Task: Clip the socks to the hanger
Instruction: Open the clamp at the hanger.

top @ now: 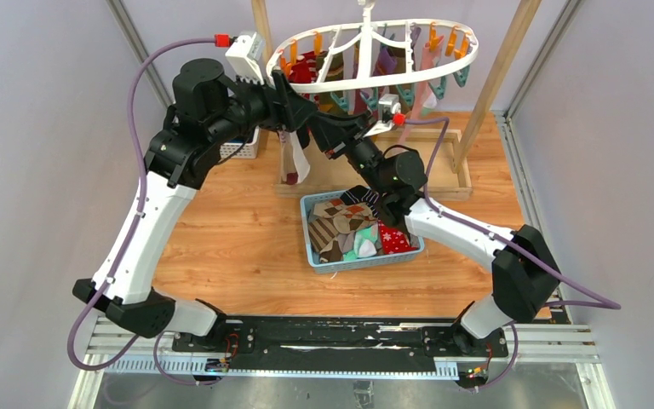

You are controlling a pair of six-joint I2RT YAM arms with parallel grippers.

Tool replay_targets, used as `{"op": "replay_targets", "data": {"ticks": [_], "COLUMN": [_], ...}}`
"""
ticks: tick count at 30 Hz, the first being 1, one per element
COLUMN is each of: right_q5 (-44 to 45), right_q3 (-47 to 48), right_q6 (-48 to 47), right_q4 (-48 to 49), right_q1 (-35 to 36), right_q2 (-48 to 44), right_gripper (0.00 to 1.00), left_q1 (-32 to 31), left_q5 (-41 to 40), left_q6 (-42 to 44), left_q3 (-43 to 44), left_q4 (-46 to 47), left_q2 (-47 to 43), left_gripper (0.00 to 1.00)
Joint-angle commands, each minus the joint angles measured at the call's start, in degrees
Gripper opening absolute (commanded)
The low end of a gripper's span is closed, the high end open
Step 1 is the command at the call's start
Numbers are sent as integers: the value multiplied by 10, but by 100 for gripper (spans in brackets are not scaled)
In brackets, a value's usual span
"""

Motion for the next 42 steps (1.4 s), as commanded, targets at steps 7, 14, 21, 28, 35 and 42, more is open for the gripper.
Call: {"op": "replay_targets", "data": {"ticks": [7,14,21,28,35,42], "right_q5": [-43,-40,-42,-44,-37,-23], "right_q3": [16,15,18,18,13,-24], "right_q6": [-46,-54,-57,-64,-70,-106], "right_q4": [-30,-37,-43,-53,-56,-162], "right_q1": [37,38,40,40,40,37], "right_q2": [5,5,7,4,-3,-83], "right_gripper": [0,0,1,9,10,71], "left_q1": [-4,-5,-5,-4,-5,-5], "left_q5": [-10,-37,-59,-70,-68,-79], "left_q6": [-35,-35,-30,-25,-28,-15], "left_q3": [15,16,10,11,6,11], "left_q4": [23,22,17,10,10,2], "left_q2": [20,24,23,21,18,13], "left_gripper": [58,55,42,23,15,0]}}
